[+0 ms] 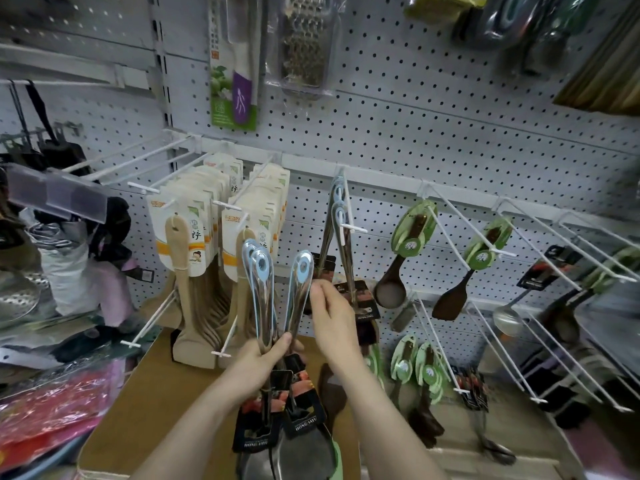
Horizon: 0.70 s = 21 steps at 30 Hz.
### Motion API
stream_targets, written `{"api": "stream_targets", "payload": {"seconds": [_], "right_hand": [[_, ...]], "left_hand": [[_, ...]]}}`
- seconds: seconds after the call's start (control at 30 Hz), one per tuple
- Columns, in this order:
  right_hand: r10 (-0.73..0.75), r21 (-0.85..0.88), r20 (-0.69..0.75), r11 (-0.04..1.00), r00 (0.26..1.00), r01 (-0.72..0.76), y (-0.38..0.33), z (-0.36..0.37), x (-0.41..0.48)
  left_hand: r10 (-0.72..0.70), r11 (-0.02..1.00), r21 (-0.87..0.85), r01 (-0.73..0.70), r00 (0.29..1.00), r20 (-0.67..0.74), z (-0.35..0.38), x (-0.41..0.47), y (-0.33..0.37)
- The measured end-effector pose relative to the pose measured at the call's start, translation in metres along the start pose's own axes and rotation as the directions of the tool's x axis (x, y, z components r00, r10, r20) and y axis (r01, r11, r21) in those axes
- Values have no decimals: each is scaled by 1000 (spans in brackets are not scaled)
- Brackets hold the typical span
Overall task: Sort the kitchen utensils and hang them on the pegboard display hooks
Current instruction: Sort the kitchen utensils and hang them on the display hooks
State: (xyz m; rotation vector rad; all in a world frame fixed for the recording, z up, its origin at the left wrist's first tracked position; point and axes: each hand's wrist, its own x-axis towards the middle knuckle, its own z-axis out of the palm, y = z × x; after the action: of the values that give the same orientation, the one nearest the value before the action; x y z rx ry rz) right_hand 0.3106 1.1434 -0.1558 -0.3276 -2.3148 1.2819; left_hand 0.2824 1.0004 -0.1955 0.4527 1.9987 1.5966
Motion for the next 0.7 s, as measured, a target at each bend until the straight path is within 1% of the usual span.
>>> {"api": "stream_targets", "payload": {"seconds": [0.1,0.17,0.27,0.3,0.37,0.5,0.53,0.6,0.7], "right_hand": [[30,157,76,987,997,-42,-12,-2,-15],[63,191,87,978,994,-78,-12,-3,-21],[64,139,47,988,997,-70,-6,-4,-24],[61,128,26,990,998,-64,-6,-5,-26],[51,109,-14,993,999,-49,-6,-6,-31],[-50,-9,-129,999,990,49,-14,-11,-40],[-82,-50,-167,996,983,74,-17,-13,-39],[-142,-133,-236,985,961,113,-22,-19,-35],[-200,-233,-264,962,943,139,-26,-25,-27]], "left_hand": [[-40,995,86,48,994,-99,-2,5,-14],[-68,990,115,79,993,-101,-3,10,-24],[-140,981,128,145,989,-48,4,1,-14],[-172,973,145,179,983,-58,7,-1,-13],[-189,970,141,196,980,-66,8,0,-16],[-135,986,94,140,989,-61,1,1,-20],[-109,991,67,113,992,-60,-3,3,-23],[-33,999,27,33,999,-12,-8,-4,-21],[-9,1000,25,9,1000,-9,-13,-12,-13]]}}
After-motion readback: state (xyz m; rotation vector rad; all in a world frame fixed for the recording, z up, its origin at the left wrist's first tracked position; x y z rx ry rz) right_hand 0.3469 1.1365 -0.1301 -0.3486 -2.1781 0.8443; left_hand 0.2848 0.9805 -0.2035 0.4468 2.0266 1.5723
